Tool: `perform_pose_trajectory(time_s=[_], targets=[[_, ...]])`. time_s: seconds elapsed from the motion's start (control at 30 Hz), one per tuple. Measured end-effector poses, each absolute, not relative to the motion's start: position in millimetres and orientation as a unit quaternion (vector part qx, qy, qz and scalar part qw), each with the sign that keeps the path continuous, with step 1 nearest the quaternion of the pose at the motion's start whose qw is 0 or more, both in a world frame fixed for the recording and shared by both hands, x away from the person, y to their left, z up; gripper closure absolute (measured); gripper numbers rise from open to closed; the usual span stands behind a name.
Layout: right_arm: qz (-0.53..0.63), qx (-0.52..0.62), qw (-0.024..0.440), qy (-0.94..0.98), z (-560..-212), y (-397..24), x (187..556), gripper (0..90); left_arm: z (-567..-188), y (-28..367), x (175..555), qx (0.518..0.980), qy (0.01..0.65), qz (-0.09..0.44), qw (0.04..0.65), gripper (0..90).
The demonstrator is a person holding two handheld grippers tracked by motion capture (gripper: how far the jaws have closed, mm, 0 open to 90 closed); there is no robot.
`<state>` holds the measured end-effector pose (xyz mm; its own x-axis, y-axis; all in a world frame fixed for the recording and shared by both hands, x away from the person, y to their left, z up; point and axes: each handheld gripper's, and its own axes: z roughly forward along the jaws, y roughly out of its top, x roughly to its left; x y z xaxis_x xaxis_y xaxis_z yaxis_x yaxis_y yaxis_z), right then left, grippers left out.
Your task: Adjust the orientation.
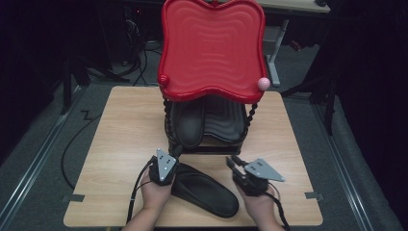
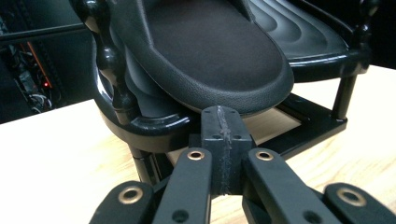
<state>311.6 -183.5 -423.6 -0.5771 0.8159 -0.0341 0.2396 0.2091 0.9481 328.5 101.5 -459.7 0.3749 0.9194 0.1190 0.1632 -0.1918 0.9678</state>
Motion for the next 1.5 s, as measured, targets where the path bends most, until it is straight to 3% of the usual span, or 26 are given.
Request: perform_pose_trajectory(time_s=[0.13,0.3,0.63,0.83,1.1,1.5], targets=[[0.499,0.39,0.303,0.712,-427,-234,299,74.9,-457,100,335,0.661,0.415,0.39,0.488,90.0],[0.512,0.436,0.281,0.685,-448,-264,288,75.0,-454,95,346,0.658,0.423,0.393,0.483,90.0],[0.505,0.43,0.256,0.704,-459,-254,289,75.0,-445,93,364,0.654,0.433,0.399,0.476,90.0],[0.503,0.43,0.256,0.705,-461,-254,288,75.0,-440,94,344,0.647,0.419,0.399,0.497,89.9],[0.498,0.431,0.254,0.708,-463,-251,289,75.0,-445,60,332,0.679,0.381,0.373,0.505,88.2],[0.497,0.431,0.252,0.71,-465,-255,288,75.1,-445,70,361,0.67,0.425,0.389,0.468,89.6]])
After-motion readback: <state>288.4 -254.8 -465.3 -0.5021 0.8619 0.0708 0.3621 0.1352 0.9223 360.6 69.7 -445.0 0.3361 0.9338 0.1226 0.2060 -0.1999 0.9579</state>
